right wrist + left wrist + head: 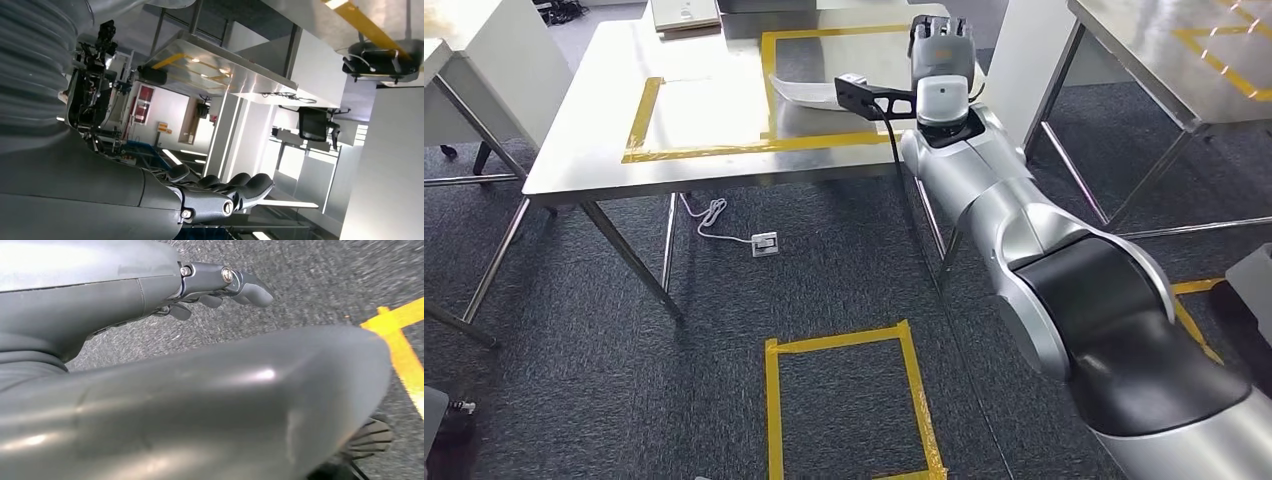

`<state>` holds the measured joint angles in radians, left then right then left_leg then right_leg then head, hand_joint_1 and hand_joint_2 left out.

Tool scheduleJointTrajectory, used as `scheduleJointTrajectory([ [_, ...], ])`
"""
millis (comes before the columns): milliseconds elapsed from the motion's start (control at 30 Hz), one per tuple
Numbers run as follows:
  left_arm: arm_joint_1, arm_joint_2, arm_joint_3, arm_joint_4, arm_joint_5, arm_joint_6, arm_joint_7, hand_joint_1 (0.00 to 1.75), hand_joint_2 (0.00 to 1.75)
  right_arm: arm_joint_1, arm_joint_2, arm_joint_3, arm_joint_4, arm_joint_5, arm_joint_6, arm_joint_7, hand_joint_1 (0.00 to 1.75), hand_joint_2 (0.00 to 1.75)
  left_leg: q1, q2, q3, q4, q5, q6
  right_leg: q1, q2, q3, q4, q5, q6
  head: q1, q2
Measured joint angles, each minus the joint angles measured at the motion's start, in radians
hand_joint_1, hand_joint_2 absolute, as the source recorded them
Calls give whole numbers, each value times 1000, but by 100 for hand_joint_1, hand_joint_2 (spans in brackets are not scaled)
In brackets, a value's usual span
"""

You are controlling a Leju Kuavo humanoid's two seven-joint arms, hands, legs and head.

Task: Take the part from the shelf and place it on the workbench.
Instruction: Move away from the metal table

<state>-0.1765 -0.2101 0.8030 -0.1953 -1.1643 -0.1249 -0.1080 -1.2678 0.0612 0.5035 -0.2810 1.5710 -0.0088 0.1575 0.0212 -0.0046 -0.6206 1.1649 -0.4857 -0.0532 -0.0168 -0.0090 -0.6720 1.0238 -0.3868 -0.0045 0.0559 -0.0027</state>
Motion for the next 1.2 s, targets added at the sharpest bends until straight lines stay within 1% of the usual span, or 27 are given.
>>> scheduleJointTrajectory([
  [67, -1, -1, 0, 0, 0, 0, 0, 0, 0, -2, -1, 0, 0, 0, 0, 1, 0, 175, -1, -4, 53, -84, -26, 9, 1, 1, -18, 11, 14, 14, 1, 0],
  [100, -1, -2, 0, -1, 0, 0, -1, 0, 0, -2, -1, 0, 0, 0, 0, 1, 0, 175, -5, -6, 59, -98, -33, 20, 2, 1, -23, 10, 24, 20, 1, 0],
  [167, 0, -1, 0, 0, 0, 0, -1, 0, 0, 0, -2, 0, 0, 0, 1, 0, 0, 175, -6, -6, 46, -102, -19, 45, -1, 2, -28, 6, 36, 31, 2, 0],
  [200, 0, -1, 0, 0, 0, 0, -1, 0, 0, 2, -3, 0, 0, 0, 2, 1, 0, 175, -6, -6, 38, -103, -9, 56, -2, 3, -35, 15, 22, 36, 2, 0],
  [267, 0, -1, 0, 0, 0, 0, -1, 0, 0, 5, -7, 0, 1, 0, 3, 3, 0, 175, -6, -4, 18, -106, 12, 74, -3, 4, -64, 97, -57, 43, 4, 0],
  [333, 1, -1, 0, 0, 0, 0, -1, 0, 0, 7, -7, 0, 1, 0, 3, 4, 0, 175, -10, -4, -7, -106, 32, 81, 0, 4, -100, 237, -147, 44, 5, 0],
  [367, 1, -1, 0, 0, 0, 0, -1, 0, 0, 10, -7, 0, 1, 0, 3, 5, 0, 175, -13, -3, -20, -106, 42, 83, 2, 5, -107, 287, -165, 42, 5, 0],
  [400, 1, -1, 0, 0, 0, 0, -1, 0, 0, 12, -7, 0, 1, 0, 3, 6, 0, 175, -16, -3, -33, -106, 52, 84, 5, 5, -97, 305, -163, 37, 5, 0],
  [433, 1, -1, 0, 0, 0, 0, -1, 0, 0, 13, -7, 0, 1, 0, 3, 6, 0, 175, -19, -3, -45, -106, 62, 85, 9, 6, -69, 285, -144, 29, 5, 0],
  [467, 1, -1, 0, 0, 0, 0, -1, 0, 0, 13, -7, 0, 1, 0, 3, 6, 0, 175, -22, -3, -55, -106, 71, 86, 14, 8, -22, 231, -120, 18, 5, 0],
  [533, 1, -4, 0, 0, 0, 1, -2, 0, 0, 9, -7, 0, 0, 0, 2, 6, 0, 175, -23, -2, -69, -108, 88, 82, 26, 10, 76, 90, -111, -8, 4, 0],
  [567, 0, -6, 0, 0, 0, 1, -2, 0, 0, 7, -7, 0, 0, 0, 1, 6, 0, 175, -21, -2, -72, -111, 97, 77, 31, 12, 106, 41, -115, -16, 4, 0],
  [600, -1, -8, 0, 0, 0, 2, -2, 0, 0, 5, -8, 0, 0, 0, 0, 7, 0, 175, -17, -1, -73, -116, 106, 70, 36, 12, 118, 13, -121, -21, 4, 0],
  [667, -1, -9, 0, 0, 0, 2, -2, 0, 0, 3, -8, 0, 0, 0, 0, 7, 0, 175, -14, -2, -74, -131, 123, 57, 37, 11, 118, -9, -99, -23, 8, 0],
  [700, -1, -9, 0, 0, 0, 2, -2, 0, 0, 3, -8, 0, 0, 0, 0, 6, 0, 175, -15, -3, -78, -131, 117, 51, 33, 8, 118, -23, -85, -25, 9, 0],
  [733, 0, -9, 0, 0, 0, 2, -1, 0, 0, 2, -6, 0, 0, 0, 0, 6, 0, 175, -17, -3, -86, -115, 94, 46, 28, 5, 114, -34, -69, -26, 8, 0],
  [767, 0, -8, 0, 0, 0, 2, -1, 0, 0, 2, -5, 0, 0, 0, 0, 6, 0, 175, -17, -3, -97, -79, 53, 41, 22, 2, 107, -43, -55, -27, 7, 0],
  [833, 0, -6, 0, 0, 0, 2, 0, 0, 0, 4, -4, 0, 0, 0, 0, 7, 0, 175, -13, -1, -121, 38, -37, 30, 18, 0, 84, -43, -33, -27, 4, 0],
  [867, 0, -4, 0, 0, 0, 2, 0, 0, 0, 7, -4, 0, 0, 0, 0, 7, 0, 175, -11, -1, -127, 93, -58, 24, 17, -1, 69, -39, -24, -25, 4, 0],
  [900, 0, -3, 0, 0, 0, 2, 0, 0, 0, 9, -4, 0, 0, 0, 1, 7, 0, 175, -9, 0, -121, 125, -57, 20, 15, -1, 52, -34, -15, -23, 4, 0],
  [933, -1, -2, 0, 0, 0, 2, 1, 0, 0, 11, -4, 0, 0, 0, 1, 7, 0, 175, -7, 0, -103, 128, -37, 16, 12, -1, 35, -27, -6, -20, 4, 0],
  [967, -1, -1, 0, 0, 0, 2, 1, 0, 0, 12, -4, 0, 0, 0, 1, 7, 0, 175, -6, 0, -68, 96, -11, 13, 10, -1, 18, -19, 1, -15, 4, 0],
  [1000, -2, -1, 0, 0, 0, 2, 1, 0, 0, 11, -4, 0, 0, 0, 2, 7, 0, 175, -4, 0, -25, 42, -3, 10, 8, -1, 2, -9, 8, -10, 4, 0],
  [1067, -5, -1, 0, 0, 0, 2, 3, 0, 0, 9, -6, 0, 0, 0, 1, 7, 0, 175, -7, -3, 48, -64, -21, 17, 7, -2, -21, 7, 20, 3, 5, 0],
  [1100, -6, 0, 0, -1, 0, 2, 4, 0, 0, 8, -7, 0, 0, 0, 1, 6, 0, 175, -9, -6, 62, -91, -36, 24, 8, -2, -28, 10, 28, 9, 5, 0],
  [1167, -6, 0, 0, -1, 0, 2, 5, 0, 0, 10, -8, 0, 0, 0, 0, 5, 0, 175, -13, -9, 57, -100, -27, 47, 8, -1, -32, 5, 47, 21, 6, 0],
  [1200, -6, -1, 0, -1, 0, 2, 6, 0, 0, 12, -9, 0, 0, 0, 1, 5, 0, 175, -12, -8, 51, -103, -18, 56, 6, 1, -36, 6, 45, 26, 5, 0],
])
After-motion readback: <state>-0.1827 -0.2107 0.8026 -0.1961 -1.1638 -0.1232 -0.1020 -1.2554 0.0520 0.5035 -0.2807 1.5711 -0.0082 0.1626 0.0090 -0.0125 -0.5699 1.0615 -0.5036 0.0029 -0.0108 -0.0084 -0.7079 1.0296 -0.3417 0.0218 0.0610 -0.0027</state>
